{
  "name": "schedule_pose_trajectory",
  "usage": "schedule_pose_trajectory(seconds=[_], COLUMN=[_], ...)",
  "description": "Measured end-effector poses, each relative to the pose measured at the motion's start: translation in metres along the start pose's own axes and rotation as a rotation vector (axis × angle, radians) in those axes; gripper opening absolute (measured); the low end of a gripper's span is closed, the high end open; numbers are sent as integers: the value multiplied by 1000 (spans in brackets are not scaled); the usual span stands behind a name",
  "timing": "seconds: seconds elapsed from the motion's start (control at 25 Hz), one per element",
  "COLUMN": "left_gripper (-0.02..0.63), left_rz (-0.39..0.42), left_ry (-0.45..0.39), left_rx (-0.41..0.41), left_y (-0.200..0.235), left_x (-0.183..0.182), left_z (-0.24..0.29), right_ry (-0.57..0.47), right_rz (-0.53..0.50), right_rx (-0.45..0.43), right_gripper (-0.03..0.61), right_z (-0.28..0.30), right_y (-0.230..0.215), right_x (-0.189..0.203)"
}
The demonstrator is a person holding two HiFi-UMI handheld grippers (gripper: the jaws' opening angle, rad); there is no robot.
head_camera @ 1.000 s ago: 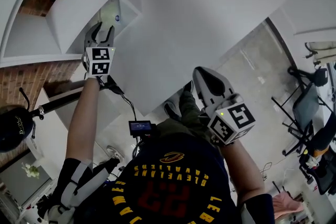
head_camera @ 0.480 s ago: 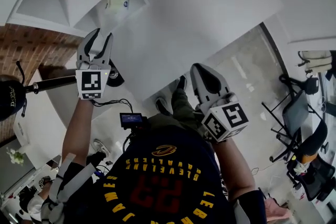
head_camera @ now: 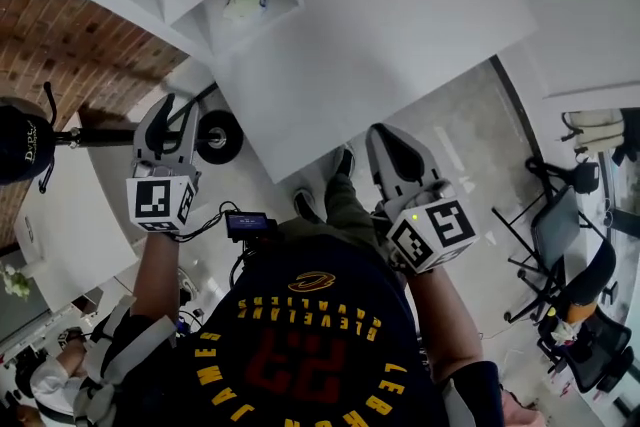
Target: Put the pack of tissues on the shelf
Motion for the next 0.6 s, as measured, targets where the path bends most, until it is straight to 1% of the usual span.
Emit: schedule_pose_trajectory(seconds=[0.24, 0.4, 0.6], left_gripper=[150, 150, 143], left_rz=[-70, -114, -180], left_ry=[-33, -85, -162], left_rx=[-10, -10, 0], left_y=[1, 1, 15], left_x=[-1, -12, -22], left_z=[-51, -81, -117], right_ry=[-19, -40, -82], right_rz=[-33, -59, -97], right_rx=[-7, -3, 20], right_gripper=[8, 9, 9], right_z=[-7, -17, -27], right_y=[30, 48, 70], right_x=[6, 8, 7])
Point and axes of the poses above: the fingertips, and each gripper's own axes: z forward along the fingers, y to its left, x out of its underside, the point moved 7 cm from there along -z, backward along the fingers, and after that the axes turned 8 degrees about z, right-handed, at the moved point
